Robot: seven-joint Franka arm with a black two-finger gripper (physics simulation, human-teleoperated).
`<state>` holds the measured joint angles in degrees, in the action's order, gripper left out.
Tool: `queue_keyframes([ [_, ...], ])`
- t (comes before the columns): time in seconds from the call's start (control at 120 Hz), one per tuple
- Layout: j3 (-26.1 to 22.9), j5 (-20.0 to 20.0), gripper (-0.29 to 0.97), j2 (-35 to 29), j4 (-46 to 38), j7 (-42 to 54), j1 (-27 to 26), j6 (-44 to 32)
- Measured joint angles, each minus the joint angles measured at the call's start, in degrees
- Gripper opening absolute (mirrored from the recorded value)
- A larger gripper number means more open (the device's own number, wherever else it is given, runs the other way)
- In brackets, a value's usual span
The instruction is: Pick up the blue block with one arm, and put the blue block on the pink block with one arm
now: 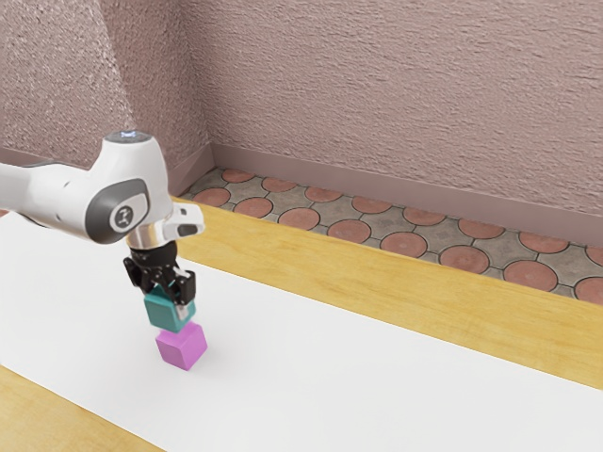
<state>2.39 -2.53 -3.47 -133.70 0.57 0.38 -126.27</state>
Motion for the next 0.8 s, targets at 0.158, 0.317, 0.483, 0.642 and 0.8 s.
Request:
queue_keyframes([
  [0.158,0.00,0.15,0.36,1.00,0.09,1.62,-0.05,-1.49],
  [0.317,0.08,0.28,0.36,1.20,0.09,2.88,-0.40,-2.27],
  [0.483,0.33,1.71,0.39,1.15,0.00,3.98,-0.29,-2.33],
  [0.642,0.42,3.09,0.50,1.27,-0.08,4.95,0.13,-2.17],
  [0.8,0.43,3.81,0.58,0.24,0.49,5.58,-0.15,-2.08],
])
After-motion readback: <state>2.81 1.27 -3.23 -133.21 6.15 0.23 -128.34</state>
